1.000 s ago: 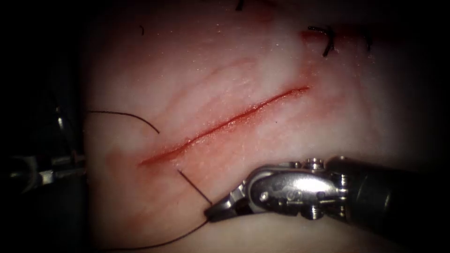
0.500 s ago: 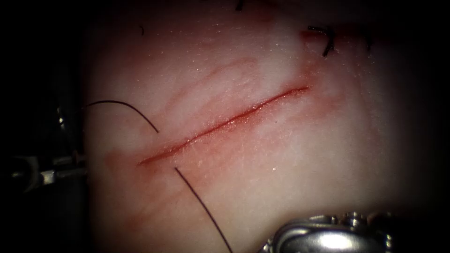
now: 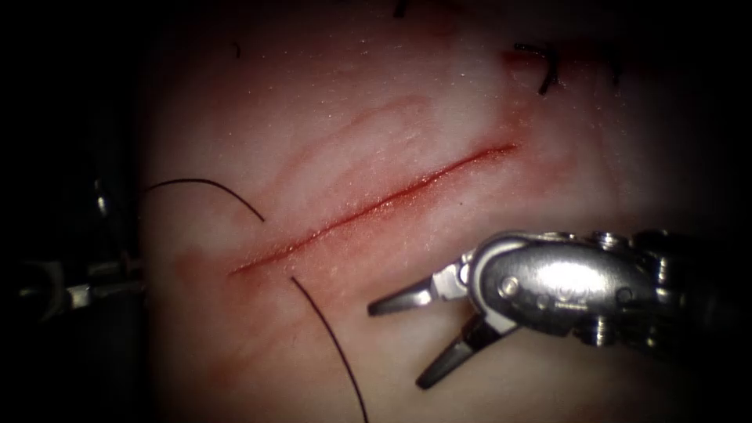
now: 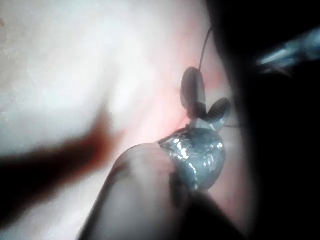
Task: Wound Closure
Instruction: Pull the suture through the wound with the right needle driver until only a tail remains.
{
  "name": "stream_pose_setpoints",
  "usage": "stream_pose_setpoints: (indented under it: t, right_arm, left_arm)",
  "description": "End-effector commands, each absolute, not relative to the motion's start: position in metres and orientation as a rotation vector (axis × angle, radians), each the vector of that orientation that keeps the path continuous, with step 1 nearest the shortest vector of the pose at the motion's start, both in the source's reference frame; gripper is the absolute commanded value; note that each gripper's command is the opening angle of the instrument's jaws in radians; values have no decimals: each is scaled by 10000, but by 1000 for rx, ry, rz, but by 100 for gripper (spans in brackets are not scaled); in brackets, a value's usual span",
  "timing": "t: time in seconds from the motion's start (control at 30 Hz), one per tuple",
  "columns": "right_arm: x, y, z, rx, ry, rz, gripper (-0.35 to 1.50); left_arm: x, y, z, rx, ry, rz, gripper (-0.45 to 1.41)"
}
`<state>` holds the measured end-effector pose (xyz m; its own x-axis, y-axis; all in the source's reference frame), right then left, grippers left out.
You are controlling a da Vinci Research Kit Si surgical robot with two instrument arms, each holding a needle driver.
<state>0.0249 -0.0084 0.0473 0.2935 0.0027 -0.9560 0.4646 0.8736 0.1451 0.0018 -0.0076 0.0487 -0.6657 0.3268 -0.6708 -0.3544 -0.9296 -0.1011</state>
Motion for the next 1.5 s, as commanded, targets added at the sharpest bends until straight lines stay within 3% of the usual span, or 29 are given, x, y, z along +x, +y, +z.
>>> stream_pose_setpoints:
  t: [0.03, 0.53, 0.83, 0.97, 1.03, 1.1, 1.13, 1.5]
  right_arm:
    - [260, -74, 490, 417, 1245, -324, 131]
    - [328, -93, 615, 298, 1251, -326, 116]
    - [347, -95, 609, 283, 1306, -291, 115]
    - [351, -97, 608, 279, 1325, -283, 103]
    - [351, -96, 608, 279, 1325, -283, 89]
    - [348, -97, 608, 293, 1333, -294, -3]
    - [346, -97, 607, 301, 1338, -324, -35]
    - [303, -103, 589, 299, 1303, -364, -35]
  left_arm:
    - [12, -72, 491, -1027, 55, 2569, -31]
    - [13, -73, 491, -1027, 55, 2569, -32]
    - [13, -72, 491, -1027, 55, 2569, -32]
    - [13, -72, 490, -1026, 54, 2569, -31]
    - [13, -72, 490, -1026, 54, 2569, -31]
    - [13, -72, 490, -1026, 54, 2569, -31]
    - [13, -72, 490, -1026, 54, 2569, -31]
    - [13, -72, 490, -1027, 53, 2569, -30]
